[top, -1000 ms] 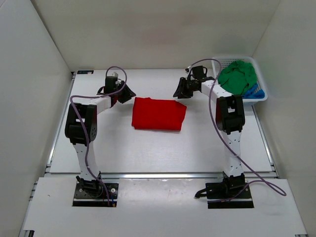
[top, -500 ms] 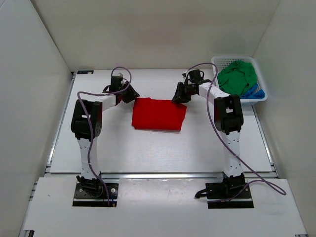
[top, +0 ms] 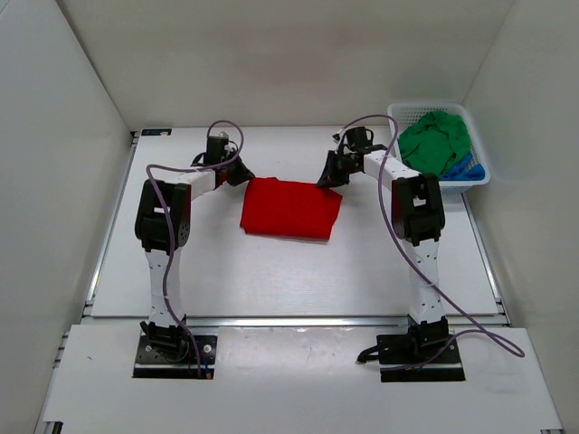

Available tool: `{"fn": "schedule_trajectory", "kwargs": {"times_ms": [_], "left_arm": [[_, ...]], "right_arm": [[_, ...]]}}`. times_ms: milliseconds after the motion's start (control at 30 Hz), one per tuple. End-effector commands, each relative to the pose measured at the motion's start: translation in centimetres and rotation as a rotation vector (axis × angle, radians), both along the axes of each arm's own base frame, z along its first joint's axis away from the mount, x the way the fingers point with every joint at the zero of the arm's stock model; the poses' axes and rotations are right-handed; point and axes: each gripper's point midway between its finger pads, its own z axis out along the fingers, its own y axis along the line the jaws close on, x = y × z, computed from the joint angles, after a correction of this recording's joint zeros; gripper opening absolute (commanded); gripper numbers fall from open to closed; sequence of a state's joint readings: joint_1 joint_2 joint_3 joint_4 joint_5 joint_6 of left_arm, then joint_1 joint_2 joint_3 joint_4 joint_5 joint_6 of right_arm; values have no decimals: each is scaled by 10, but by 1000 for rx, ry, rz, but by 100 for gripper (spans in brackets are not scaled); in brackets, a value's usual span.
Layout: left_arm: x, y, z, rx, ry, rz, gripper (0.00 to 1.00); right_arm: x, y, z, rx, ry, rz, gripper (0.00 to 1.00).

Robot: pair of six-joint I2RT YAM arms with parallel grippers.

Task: Fold and stack the t-shirts
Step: Fold the long partially folded tshirt into a neat square

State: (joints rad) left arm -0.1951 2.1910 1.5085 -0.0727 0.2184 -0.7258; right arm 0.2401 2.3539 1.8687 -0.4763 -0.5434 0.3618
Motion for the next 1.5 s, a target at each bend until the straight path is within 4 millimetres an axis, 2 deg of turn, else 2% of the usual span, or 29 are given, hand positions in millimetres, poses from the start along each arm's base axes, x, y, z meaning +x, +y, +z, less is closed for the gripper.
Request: {"fn": "schedule_trajectory", "kwargs": {"times_ms": [0,33,67,133,167,200,267,300,367,400,433,467,500,567,600,633,667,700,733,767,800,833,900,967,1000,1067,1167,1267,1467], "left_arm": [[9,-4,40,-14,-76,-21,0],[7,-4,42,-17,-76,-29,0],[3,-2,49,-21,-90,-37,0],[-5,-5,64,-29,-113,-56,0],[-15,-7,69,-27,-123,-72,0],[-25,-7,80,-38,-135,-85,0],[-42,-5,95,-41,-160,-95,0],[-55,-2,97,-42,-157,-100,0],[-84,-4,116,-54,-183,-126,0],[-93,-1,114,-50,-175,-125,0],[-110,-5,125,-53,-201,-148,0],[-131,-7,125,-48,-194,-170,0],[-140,-6,125,-38,-193,-171,0],[-178,-6,126,-32,-199,-192,0],[-189,-6,123,-28,-187,-195,0],[-206,-1,121,-32,-184,-195,0],[-225,-2,117,-35,-183,-202,0],[-235,-1,112,-33,-167,-209,0],[-252,1,107,-33,-160,-216,0],[-266,5,99,-37,-147,-218,0],[-276,4,92,-40,-128,-228,0],[-291,6,86,-46,-116,-236,0],[-311,6,80,-55,-100,-266,0],[-331,6,72,-57,-90,-287,0],[-339,5,68,-58,-71,-302,0],[-358,3,57,-75,-36,-337,0],[-377,7,47,-74,5,-356,0],[-388,15,45,-74,13,-343,0],[-409,15,53,-108,25,-371,0]], "right_arm": [[7,4,34,21,-80,31,1],[7,5,45,23,-106,39,0],[3,2,44,19,-96,40,0],[-10,3,61,17,-118,62,0],[-15,3,79,18,-157,75,0],[-23,1,80,18,-154,77,0],[-45,0,97,19,-181,98,1],[-51,0,100,15,-187,105,0],[-78,-1,116,7,-204,126,1],[-87,-1,132,11,-239,136,0],[-100,-1,126,3,-222,155,0],[-115,-1,130,5,-227,165,0],[-125,0,137,5,-242,171,0],[-159,-2,124,-7,-208,203,0],[-172,-2,129,-10,-216,205,1],[-185,-3,118,-17,-193,207,0],[-206,-3,110,-17,-171,220,0],[-224,-4,102,-13,-156,223,1],[-231,-5,100,-4,-151,209,0],[-250,-7,91,3,-128,205,0],[-262,-7,95,17,-144,208,0],[-278,-10,77,12,-100,198,0],[-307,-20,62,26,-70,176,0],[-323,-26,53,25,-49,155,0],[-326,-29,57,39,-68,139,0],[-340,-39,46,38,-36,110,0],[-351,-45,50,64,-30,90,0],[-367,-43,53,68,-15,104,0],[-402,-37,51,108,34,156,0]]}}
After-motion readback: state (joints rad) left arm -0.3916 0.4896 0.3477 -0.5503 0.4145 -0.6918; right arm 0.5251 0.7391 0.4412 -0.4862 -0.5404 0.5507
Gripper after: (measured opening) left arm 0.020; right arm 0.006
